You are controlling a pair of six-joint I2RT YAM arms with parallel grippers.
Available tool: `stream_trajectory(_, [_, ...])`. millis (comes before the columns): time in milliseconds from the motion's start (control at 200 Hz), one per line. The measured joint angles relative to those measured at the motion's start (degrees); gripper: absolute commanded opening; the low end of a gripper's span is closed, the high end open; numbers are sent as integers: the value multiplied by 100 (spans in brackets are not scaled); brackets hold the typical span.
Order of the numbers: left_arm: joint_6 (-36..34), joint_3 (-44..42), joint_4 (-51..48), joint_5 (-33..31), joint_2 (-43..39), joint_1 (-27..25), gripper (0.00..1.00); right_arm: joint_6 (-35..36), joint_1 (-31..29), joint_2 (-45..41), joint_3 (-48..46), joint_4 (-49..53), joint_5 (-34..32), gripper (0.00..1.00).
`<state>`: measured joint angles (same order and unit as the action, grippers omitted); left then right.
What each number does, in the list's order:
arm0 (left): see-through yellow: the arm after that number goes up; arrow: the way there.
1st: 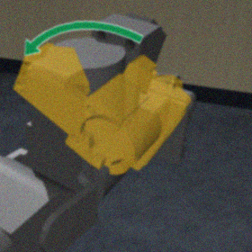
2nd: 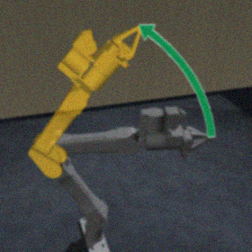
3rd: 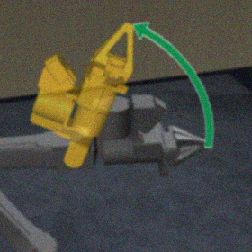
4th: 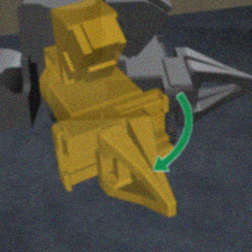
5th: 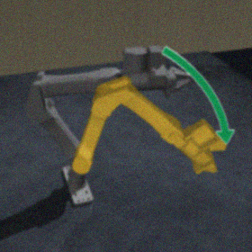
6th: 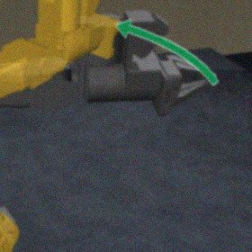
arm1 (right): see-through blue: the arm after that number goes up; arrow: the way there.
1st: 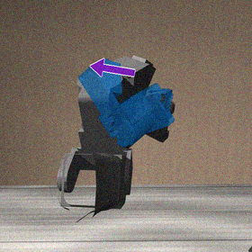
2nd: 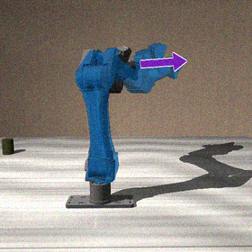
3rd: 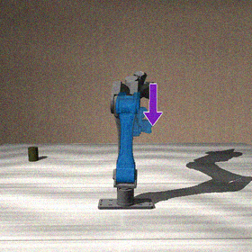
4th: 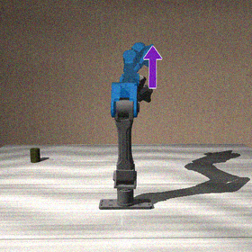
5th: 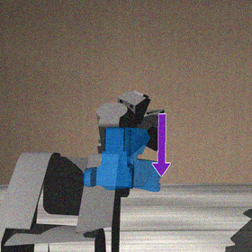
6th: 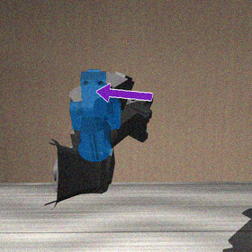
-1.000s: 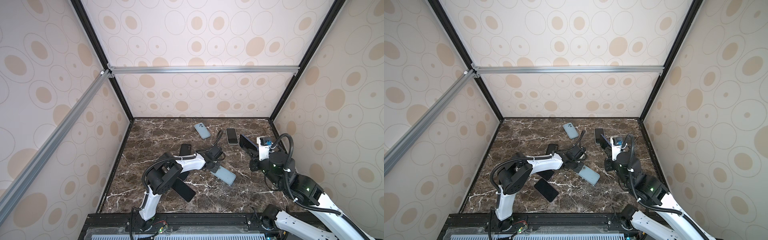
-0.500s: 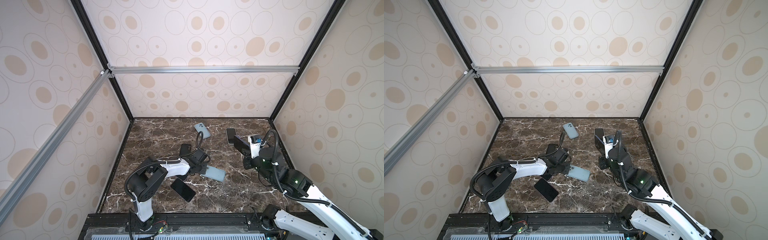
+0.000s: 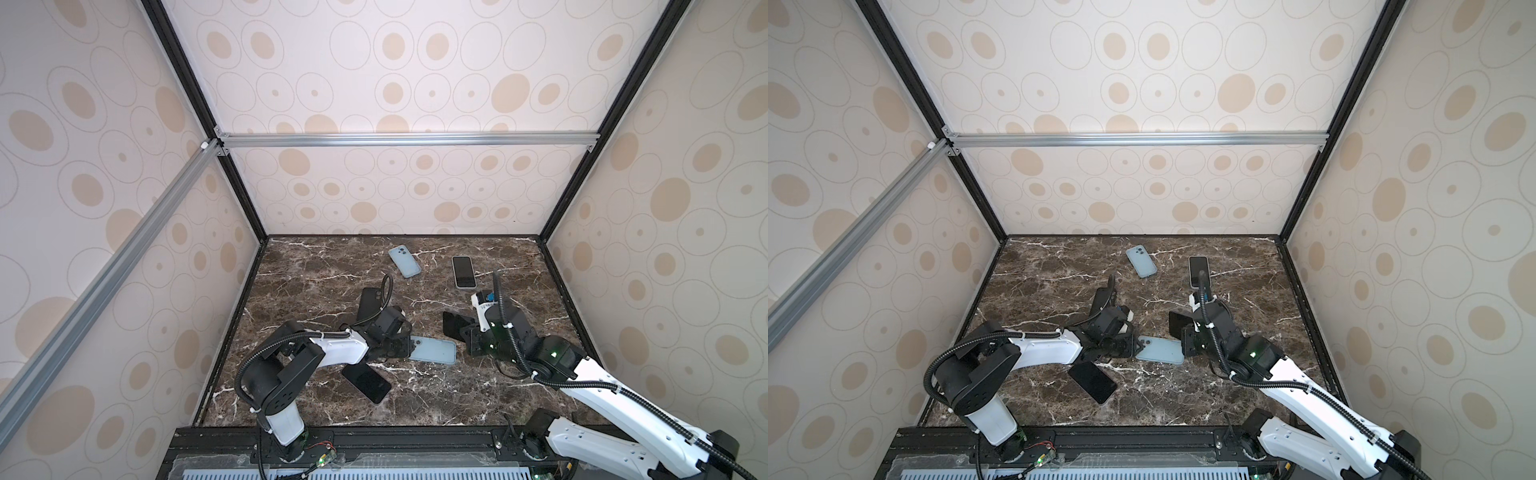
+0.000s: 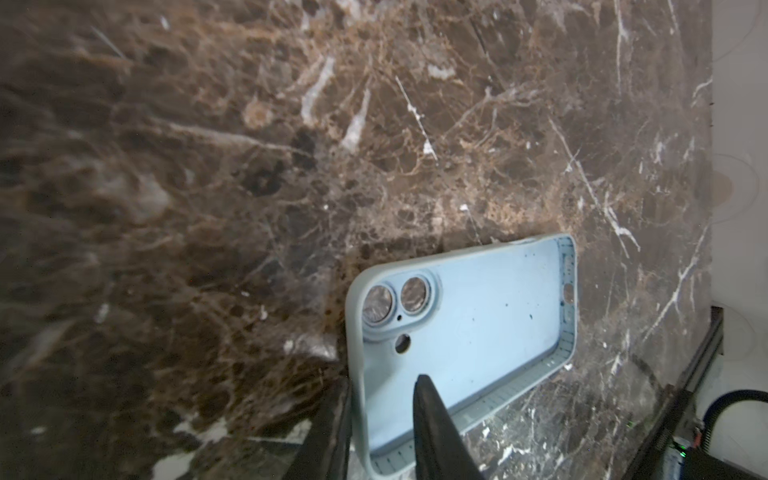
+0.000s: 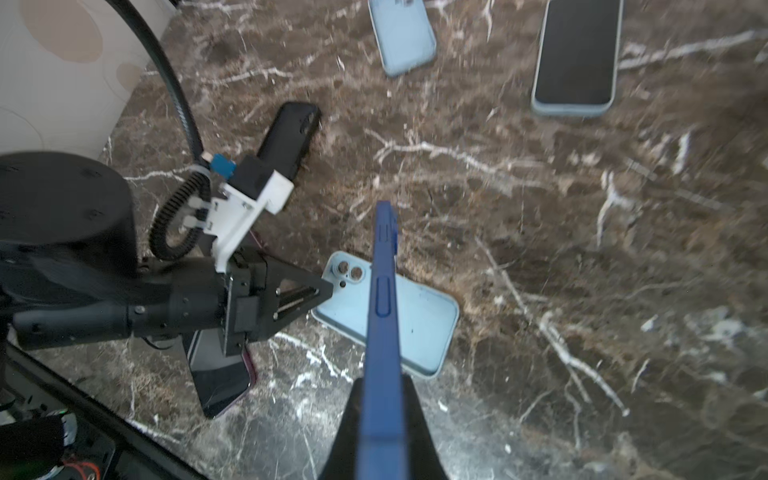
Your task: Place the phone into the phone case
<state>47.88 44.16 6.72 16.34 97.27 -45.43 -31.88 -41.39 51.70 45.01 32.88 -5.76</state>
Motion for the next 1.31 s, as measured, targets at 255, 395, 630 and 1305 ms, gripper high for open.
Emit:
stream_trajectory(255, [131,-129,87,435,-85,-4,28,-507,352,20,-376,138,984,0])
stream_trajectory(395, [98,-129,94,380,-195,-4,28,-575,704,284,-433,33,1574,0])
stream_trajectory(630, [-122,-127,-11,122,-365,24,30,-562,992,1040,-428,-413,2267,0])
stream_trajectory(1305, [-232,-114,162,452,0,46,28,-540,1578,2002,-682,-1543,3386,0])
